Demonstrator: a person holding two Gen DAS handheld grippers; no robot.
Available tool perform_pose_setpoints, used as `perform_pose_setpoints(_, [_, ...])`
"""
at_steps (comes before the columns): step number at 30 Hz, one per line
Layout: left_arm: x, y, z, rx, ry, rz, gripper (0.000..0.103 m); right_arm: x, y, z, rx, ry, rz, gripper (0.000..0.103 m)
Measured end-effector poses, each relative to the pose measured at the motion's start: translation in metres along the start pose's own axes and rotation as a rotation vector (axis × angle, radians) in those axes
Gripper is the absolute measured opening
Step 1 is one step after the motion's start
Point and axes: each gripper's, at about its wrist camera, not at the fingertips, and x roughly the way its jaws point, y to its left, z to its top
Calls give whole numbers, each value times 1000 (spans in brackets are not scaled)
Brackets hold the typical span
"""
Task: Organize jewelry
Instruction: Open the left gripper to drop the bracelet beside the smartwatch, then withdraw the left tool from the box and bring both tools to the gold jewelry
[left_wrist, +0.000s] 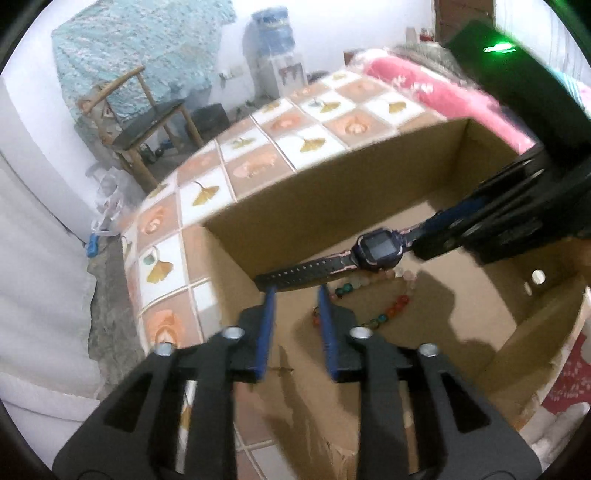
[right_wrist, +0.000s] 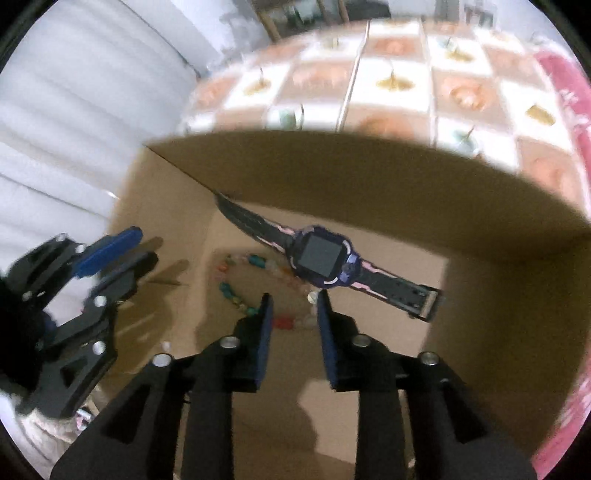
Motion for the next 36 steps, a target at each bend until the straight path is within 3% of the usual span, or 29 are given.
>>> perform_pose_setpoints(3, [-28,12,-13,-57,-64,31,54,-60,-2,-29,-22,-189,-34,49])
perform_pose_setpoints(5, [-41,21,-21,-109,-84,33,57,-100,-12,-60,-12,-323,-96,59])
perform_pose_setpoints(8, [-54,39,-42,-243,-81,-17,58,-127,-32,-98,51,-407,-179,65])
perform_pose_setpoints(12, [-45,53,-67,-421,-28,-150,58,-118,-64,-126,174,-370,-178,67])
perform_pose_setpoints(18, [-26,40,-80,-475,3,-225,57,-73,-92,-133,272,-246,-40,64])
perform_pose_setpoints(20, [-23,35,-81,-485,4,-249,56,-62,-91,-130,267,-220,-30,44])
perform_pose_setpoints(26, [-20,28,-81,-510,-4,-320,56,-59,-87,-129,235,-221,-87,25])
perform_pose_setpoints(29, [-20,25,-81,-515,-8,-311,56,-56,-90,-126,225,-220,-93,20])
perform_pose_setpoints(36, [-22,25,-81,-530,-14,-291,56,-53,-92,-113,209,-222,-99,20])
